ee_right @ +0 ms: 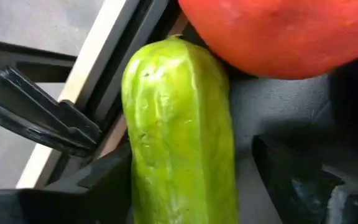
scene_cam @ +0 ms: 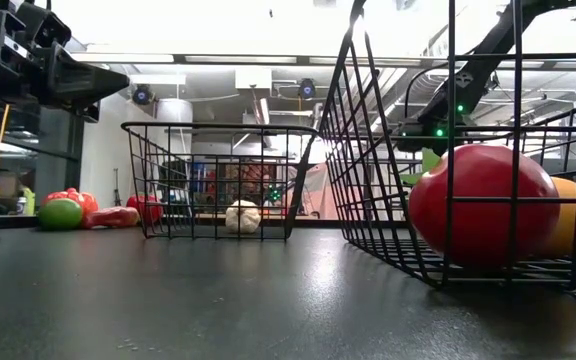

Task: Sort produce into baskets
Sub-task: Put the green bitter melon into the top black wire basket

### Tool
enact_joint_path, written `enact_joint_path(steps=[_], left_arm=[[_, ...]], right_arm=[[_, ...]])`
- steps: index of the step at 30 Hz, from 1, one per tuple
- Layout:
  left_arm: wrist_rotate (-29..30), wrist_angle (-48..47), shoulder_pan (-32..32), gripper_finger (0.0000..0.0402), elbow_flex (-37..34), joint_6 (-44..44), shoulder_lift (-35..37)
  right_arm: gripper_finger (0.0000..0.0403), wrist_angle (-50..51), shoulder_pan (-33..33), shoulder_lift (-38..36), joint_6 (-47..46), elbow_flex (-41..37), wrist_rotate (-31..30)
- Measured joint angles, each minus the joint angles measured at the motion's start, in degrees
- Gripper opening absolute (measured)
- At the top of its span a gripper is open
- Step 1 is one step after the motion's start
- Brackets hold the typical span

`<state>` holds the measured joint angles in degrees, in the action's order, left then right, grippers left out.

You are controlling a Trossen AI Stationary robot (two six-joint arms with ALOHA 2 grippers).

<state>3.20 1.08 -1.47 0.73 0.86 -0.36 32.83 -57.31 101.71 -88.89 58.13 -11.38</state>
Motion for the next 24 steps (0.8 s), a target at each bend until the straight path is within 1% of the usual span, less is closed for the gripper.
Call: enact_joint_path(steps=[2, 6, 11, 14, 16, 20, 22, 24], left_arm=[[0.01, 0.0, 0.0, 0.0, 0.0, 0.0, 0.0], [0.0, 0.0, 0.0, 0.0, 0.0, 0.0, 0.0], [0.0, 0.0, 0.01, 0.0, -0.02, 0.0, 0.0], [0.0, 0.0, 0.02, 0.0, 0.0, 0.0, 0.0], [0.0, 0.0, 0.01, 0.0, -0.01, 0.0, 0.0], [0.01, 0.0, 0.0, 0.0, 0.0, 0.0, 0.0], [0.0, 0.0, 0.01, 0.0, 0.0, 0.0, 0.0], [0.0, 0.0, 0.01, 0.0, 0.0, 0.0, 0.0]], right_arm=[[0.0262, 0.78, 0.08, -0.16, 1.7, -0.01, 0.31], [0.0159, 1.78, 0.05, -1.47, 6.39, -0.2, 1.83], [0.0155, -1.43, 1.57, -6.96, 15.21, -0.22, 1.81], [0.0155, -4.33, 3.9, -11.51, 18.35, -0.22, 1.47], [0.0155, -7.39, 6.02, -14.7, 20.77, -0.22, 3.4], [0.0155, -15.26, 13.21, -19.76, 27.0, -0.11, 7.05], [0.0155, -17.3, 17.88, -20.61, 28.4, -0.04, 9.14], [0.0155, -18.52, 23.39, -20.55, 29.02, -0.12, 9.92]])
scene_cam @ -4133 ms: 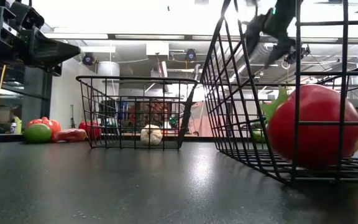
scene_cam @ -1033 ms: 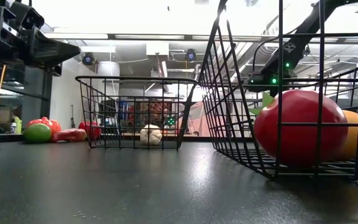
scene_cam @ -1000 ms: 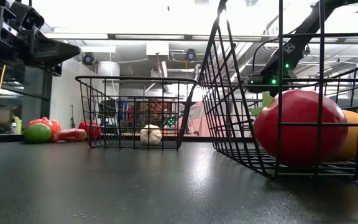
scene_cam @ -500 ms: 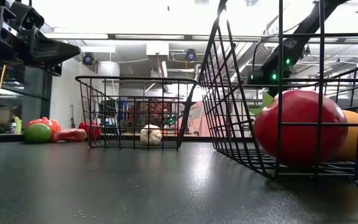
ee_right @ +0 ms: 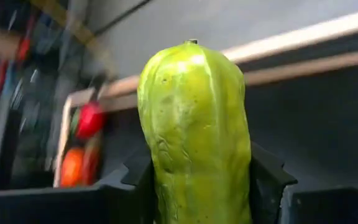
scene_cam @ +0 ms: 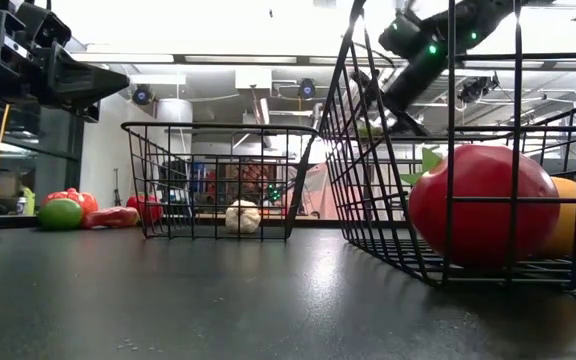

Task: Sort produce into baskets
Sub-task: Put the green bitter melon into the top black wire basket, then put the top red chili pepper into the top black wire basket

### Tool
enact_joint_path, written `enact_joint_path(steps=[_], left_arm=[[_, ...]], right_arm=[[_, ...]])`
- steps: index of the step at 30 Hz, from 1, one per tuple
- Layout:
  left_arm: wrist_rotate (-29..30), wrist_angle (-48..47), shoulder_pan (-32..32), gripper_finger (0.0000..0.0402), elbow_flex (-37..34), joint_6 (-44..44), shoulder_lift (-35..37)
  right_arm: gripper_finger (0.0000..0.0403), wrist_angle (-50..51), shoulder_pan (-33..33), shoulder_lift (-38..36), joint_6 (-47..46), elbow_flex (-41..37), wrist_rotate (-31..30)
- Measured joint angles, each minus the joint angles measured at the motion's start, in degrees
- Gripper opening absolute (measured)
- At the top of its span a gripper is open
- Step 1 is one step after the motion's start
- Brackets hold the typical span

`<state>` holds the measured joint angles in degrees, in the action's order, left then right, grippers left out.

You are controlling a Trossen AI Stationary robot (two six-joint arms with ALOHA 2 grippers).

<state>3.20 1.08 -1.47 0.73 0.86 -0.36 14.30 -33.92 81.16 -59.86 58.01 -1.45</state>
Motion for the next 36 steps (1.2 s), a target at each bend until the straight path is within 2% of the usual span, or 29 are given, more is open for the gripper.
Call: enact_joint_path(steps=[3, 6, 10, 12, 18, 23, 27, 30, 36], left_arm=[[0.0, 0.0, 0.0, 0.0, 0.0, 0.0, 0.0], [0.0, 0.02, 0.0, 0.0, 0.0, 0.0, 0.0], [0.0, 0.0, 0.01, 0.0, 0.0, 0.01, -0.01], [0.01, 0.0, 0.01, 0.0, 0.0, 0.0, 0.0], [0.01, 0.0, 0.01, 0.0, -0.01, 0.0, 0.0], [0.01, 0.01, 0.0, 0.0, 0.0, 0.0, 0.0], [0.02, 0.0, -0.01, 0.0, 0.0, 0.0, 0.0], [0.0, 0.0, 0.0, 0.0, 0.0, 0.0, 0.0], [0.01, -0.01, 0.01, 0.0, -0.01, 0.0, -0.02]], right_arm=[[0.0155, -5.04, 8.46, 1.23, 1.39, -0.01, 0.05], [0.0155, -14.81, 15.59, 3.29, 4.71, -0.03, 0.26], [0.0155, -27.12, 20.24, 6.01, 7.56, -0.01, -1.87], [0.0166, -29.66, 20.91, 7.64, 8.64, -0.01, -1.44], [0.0282, -35.6, 22.26, 11.68, 11.9, -0.01, 3.83], [0.0345, -39.5, 22.92, 12.62, 19.15, 0.08, 6.2], [0.0368, -38.82, 22.26, 12.56, 22.51, 2.07, 8.71], [0.0372, -38.95, 21.43, 11.52, 22.98, 5.33, 13.54], [0.0373, -38.95, 19.87, 7.6, 30.7, 12.85, 21.29]])
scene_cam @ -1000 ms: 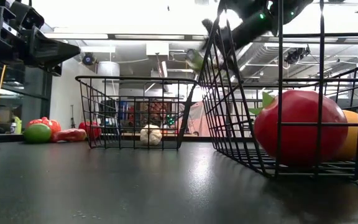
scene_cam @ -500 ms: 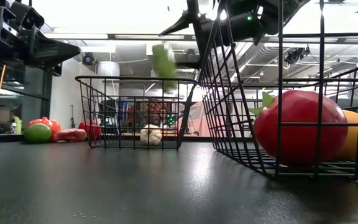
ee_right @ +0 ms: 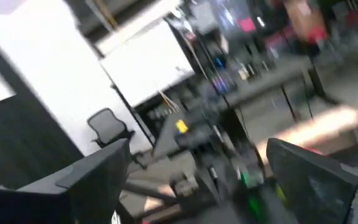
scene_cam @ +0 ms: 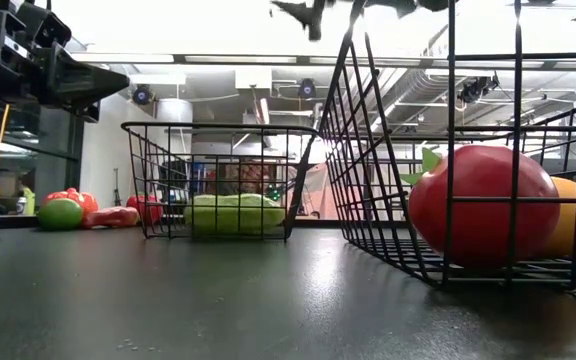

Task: Sort produce into baskets
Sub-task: Put the top red chili pepper into the top black wire basket

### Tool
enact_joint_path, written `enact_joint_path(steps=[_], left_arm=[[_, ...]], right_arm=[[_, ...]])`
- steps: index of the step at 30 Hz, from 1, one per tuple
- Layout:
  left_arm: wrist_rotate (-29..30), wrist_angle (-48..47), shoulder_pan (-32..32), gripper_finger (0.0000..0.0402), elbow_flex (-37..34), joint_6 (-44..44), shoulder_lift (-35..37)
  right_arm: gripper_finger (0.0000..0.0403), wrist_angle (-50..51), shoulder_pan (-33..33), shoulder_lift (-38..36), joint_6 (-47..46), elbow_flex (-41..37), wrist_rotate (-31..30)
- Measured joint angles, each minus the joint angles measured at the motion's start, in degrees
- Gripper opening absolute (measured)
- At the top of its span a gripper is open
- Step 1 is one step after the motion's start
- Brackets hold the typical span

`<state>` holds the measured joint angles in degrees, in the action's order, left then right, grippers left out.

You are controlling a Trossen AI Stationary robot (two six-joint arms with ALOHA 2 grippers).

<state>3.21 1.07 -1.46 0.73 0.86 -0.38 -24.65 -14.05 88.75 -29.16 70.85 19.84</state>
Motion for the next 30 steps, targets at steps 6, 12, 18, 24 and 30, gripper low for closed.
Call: enact_joint_path(steps=[6, 12, 18, 24, 30], left_arm=[[0.01, 0.02, 0.01, 0.0, 0.0, 0.0, 0.02], [3.4, 6.18, -0.05, 0.0, -0.04, -0.16, -0.31], [5.77, 28.33, -0.48, 0.0, 0.56, 16.83, -0.37], [7.39, 6.99, -5.47, 0.0029, 17.4, 22.47, -10.34], [12.3, -26.69, -14.92, 0.0128, 42.1, 13.28, -28.81]], right_arm=[[0.0373, 7.26, -1.33, -5.09, 7.12, 7.31, 0.1], [0.0373, 16.66, -1.72, -7.65, 8.5, 14.15, -5.49], [0.0373, 23.9, -1.72, -7.76, 9.74, 17.64, -17.03], [0.0373, 25.3, -1.86, -7.39, 9.26, 17.48, -24.53], [0.0373, 25.45, -4.0, -5.97, 7.17, 17.46, -25.82]])
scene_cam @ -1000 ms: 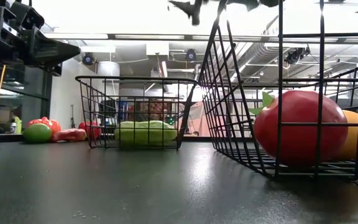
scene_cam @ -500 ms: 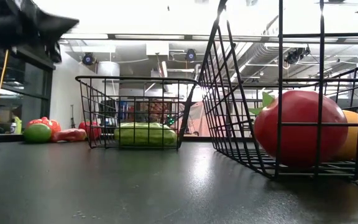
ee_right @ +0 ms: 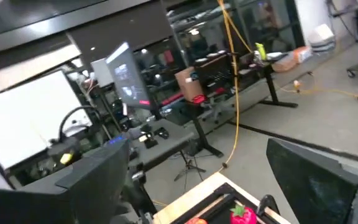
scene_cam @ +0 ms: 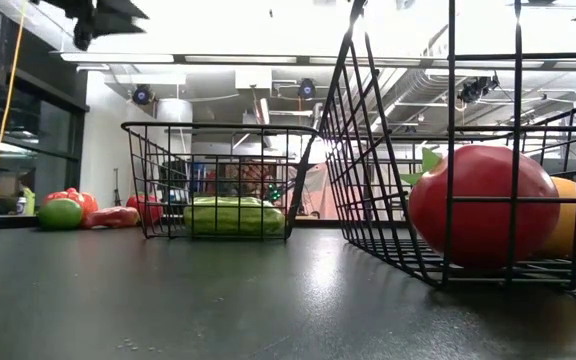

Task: Sort produce into baskets
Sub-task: Put the top red chili pepper into the top black wire basket

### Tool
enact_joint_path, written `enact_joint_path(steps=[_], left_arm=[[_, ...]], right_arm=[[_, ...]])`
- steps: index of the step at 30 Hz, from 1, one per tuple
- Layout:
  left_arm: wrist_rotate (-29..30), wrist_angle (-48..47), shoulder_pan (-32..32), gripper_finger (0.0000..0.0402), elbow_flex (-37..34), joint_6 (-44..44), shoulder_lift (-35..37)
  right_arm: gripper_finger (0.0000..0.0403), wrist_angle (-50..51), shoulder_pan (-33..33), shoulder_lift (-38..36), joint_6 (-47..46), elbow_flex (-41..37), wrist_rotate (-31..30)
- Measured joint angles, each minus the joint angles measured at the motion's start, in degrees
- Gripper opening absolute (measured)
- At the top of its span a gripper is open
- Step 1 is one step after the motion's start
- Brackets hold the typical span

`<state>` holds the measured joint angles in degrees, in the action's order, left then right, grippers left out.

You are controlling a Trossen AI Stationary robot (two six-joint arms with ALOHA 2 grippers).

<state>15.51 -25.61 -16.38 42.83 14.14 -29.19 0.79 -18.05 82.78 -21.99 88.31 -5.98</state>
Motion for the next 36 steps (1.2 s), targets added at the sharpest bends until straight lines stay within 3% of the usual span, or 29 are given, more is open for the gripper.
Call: enact_joint_path(steps=[4, 9, 14, 18, 23, 28, 36], left_arm=[[2.97, -16.01, -8.51, 0.0192, 8.8, -3.25, -12.66], [-4.55, -24.06, -19.76, 0.0242, 12.76, -2.59, -27.62], [-5.65, -35.69, -30.35, 0.0254, 20.9, 1.36, -41.8], [-8.77, -39.6, -34.7, 0.0251, 27.3, -4.32, -50.2], [-9.12, -43.98, -35.63, 0.025, 31.37, -14.14, -57.49], [-12.79, -45.95, -36.61, 0.0249, 30.52, -5.9, -62.37], [-17.33, -35.12, -38.48, 0.0249, 23.77, 4.25, -61.89]], right_arm=[[0.0373, 1.81, -0.72, 1.08, -0.03, -0.04, 0.49], [0.0373, 7.85, -1.59, 1.27, 0.45, -0.11, 2.3], [0.0373, 14.51, -2.49, 1.24, 0.76, -0.11, 3.27], [0.0373, 19.6, -3.41, 1.18, 3.98, -0.11, 4.44], [0.0373, 23.36, -5.05, 1.16, 6.67, -0.11, 9.04], [0.0373, 26.16, -5.65, 1.16, 8.78, -0.11, 9.76], [0.0373, 27.39, -5.65, 1.16, 9.2, -0.11, 9.92]])
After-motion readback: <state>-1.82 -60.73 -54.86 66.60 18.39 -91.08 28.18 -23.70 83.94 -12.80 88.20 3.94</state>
